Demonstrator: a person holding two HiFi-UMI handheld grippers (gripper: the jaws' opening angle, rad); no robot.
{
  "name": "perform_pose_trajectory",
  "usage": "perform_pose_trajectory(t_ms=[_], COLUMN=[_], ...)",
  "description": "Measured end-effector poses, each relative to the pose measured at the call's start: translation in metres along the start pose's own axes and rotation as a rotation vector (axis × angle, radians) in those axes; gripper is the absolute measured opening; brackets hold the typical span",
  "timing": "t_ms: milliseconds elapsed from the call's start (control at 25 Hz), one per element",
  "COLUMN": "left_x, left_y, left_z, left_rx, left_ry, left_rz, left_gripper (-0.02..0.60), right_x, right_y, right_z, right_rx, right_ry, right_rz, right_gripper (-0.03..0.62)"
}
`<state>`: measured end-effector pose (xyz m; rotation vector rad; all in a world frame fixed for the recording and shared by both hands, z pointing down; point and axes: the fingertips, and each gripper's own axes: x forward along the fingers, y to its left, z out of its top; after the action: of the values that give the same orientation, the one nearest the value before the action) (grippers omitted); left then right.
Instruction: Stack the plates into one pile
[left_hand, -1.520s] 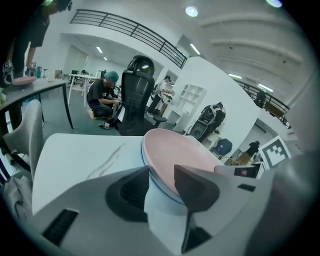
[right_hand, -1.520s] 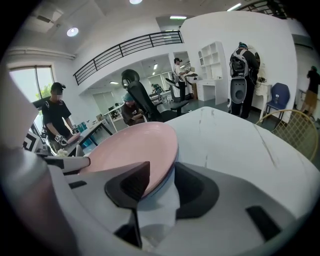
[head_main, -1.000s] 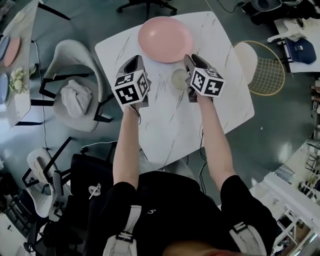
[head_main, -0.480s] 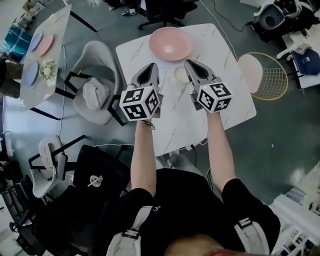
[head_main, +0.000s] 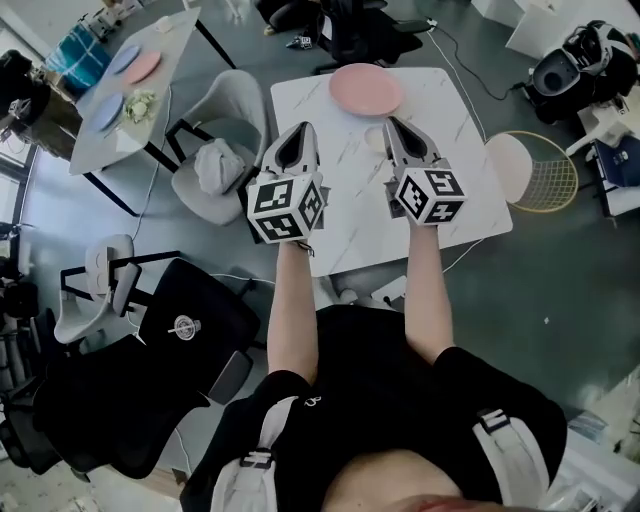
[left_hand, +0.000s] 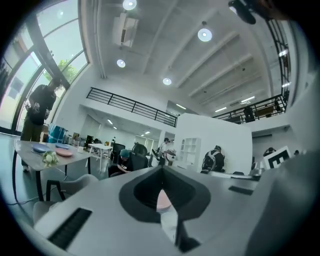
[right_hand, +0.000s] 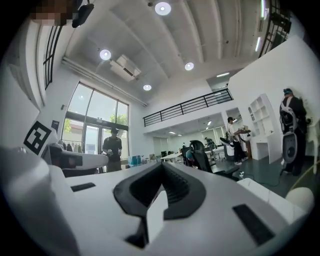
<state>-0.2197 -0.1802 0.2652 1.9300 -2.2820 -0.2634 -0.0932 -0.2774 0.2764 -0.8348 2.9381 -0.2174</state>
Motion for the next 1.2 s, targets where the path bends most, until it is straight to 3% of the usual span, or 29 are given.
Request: perform_pose_trajectory(t_ms=[200, 440, 960, 1200], left_x=[-0.028, -0.035, -0.041, -0.037], left_y=[0.007, 0.011, 0.012, 0.014], left_z=[-0.02, -0.038, -0.042, -0.055], left_rx=[0.039, 0.133, 0.137, 0.12], left_ry=[0.022, 0.051, 0.034, 0.065], left_rz=[0.051, 0.135, 0.177, 0.176], left_gripper=[0.015, 0.015, 0.015, 0.015], right_x=[-0.009, -0.014, -0.016, -0.016], right_y=[0.015, 0.031, 0.029, 0.025], right_z=[-0.025, -0.025, -0.035, -0.046], right_rx=[-0.086, -0.157, -0.185, -0.197], right_ry=[0.099, 0.082, 0.103, 0.127], right_rz=[0.032, 0.073, 0.05, 0.046], right_gripper=[0.008, 0.006, 0.006, 0.006])
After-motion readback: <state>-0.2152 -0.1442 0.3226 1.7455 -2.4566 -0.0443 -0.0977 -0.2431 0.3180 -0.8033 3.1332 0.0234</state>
